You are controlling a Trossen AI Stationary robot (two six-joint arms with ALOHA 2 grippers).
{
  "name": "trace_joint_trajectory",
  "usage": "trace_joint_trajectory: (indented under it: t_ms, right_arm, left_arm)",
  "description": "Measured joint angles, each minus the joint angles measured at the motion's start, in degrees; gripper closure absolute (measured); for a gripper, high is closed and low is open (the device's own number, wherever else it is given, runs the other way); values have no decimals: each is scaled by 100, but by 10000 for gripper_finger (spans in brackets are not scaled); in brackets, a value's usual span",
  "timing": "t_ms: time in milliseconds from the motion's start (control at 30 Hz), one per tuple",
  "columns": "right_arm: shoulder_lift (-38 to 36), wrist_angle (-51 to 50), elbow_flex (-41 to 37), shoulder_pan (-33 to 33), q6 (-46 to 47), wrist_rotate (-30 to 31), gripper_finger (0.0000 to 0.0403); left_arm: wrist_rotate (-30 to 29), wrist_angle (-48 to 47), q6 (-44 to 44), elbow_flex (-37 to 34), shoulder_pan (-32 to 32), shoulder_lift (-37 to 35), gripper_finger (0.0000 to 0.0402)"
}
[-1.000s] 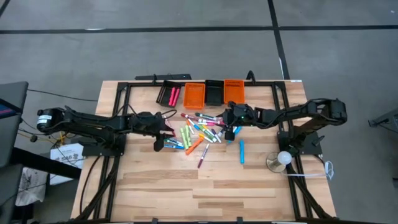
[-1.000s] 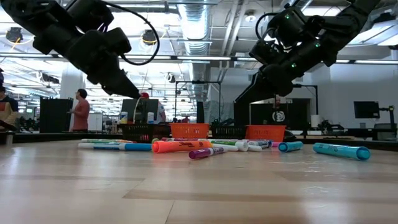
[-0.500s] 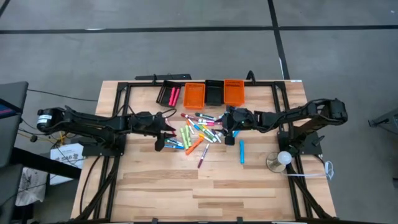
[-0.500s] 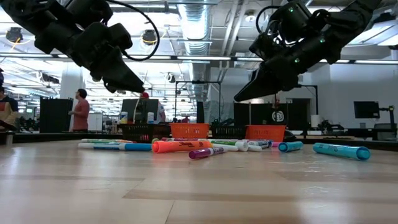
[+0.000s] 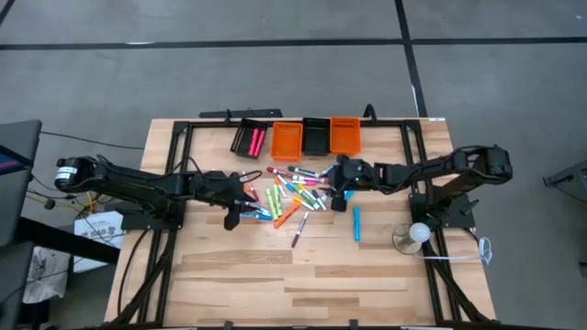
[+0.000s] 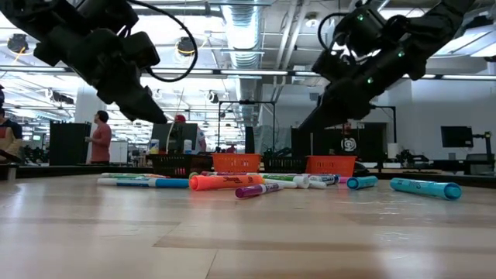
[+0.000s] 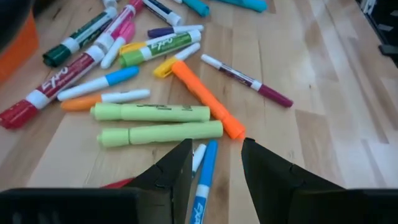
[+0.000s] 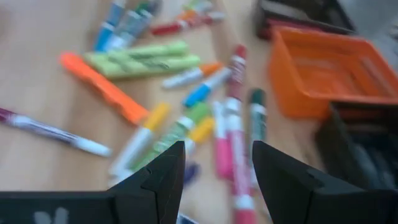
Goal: Pick & Place Markers
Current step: Put the big orange highlighter pen into the left black basket
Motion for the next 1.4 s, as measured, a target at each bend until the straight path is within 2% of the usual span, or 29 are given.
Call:
trace_joint_trajectory:
  t_ms: [100,467,567,667,733,800,967,1167,1400]
  right_arm:
    - [0,-36,0,-198,-54,178,226]
    - [0,266,0,-587,-441,118,226]
    - [0,351,12,-587,-627,-190,226]
    - [2,343,129,-577,-659,-852,226]
    - [2,348,212,-514,-743,-1310,226]
    - [2,330,283,-374,-878,-1476,226]
    - [2,259,423,53,-1279,-1481,226]
    - [20,281,595,443,-1507,-1487,226]
    - [702,284,1041,855,-1511,-1494,226]
  left_arm:
    - [3,8,55,0,76,0,266]
    - [-3,11,345,0,544,-2,266]
    - [-1,13,345,0,592,-2,266]
    - [-1,88,345,0,590,-2,266]
    - [0,244,345,0,590,-2,266]
    - [0,467,344,0,590,-2,266]
    - [149,919,323,0,483,-2,266]
    - [172,1029,341,0,133,0,266]
    - [172,1164,330,0,-220,0,266]
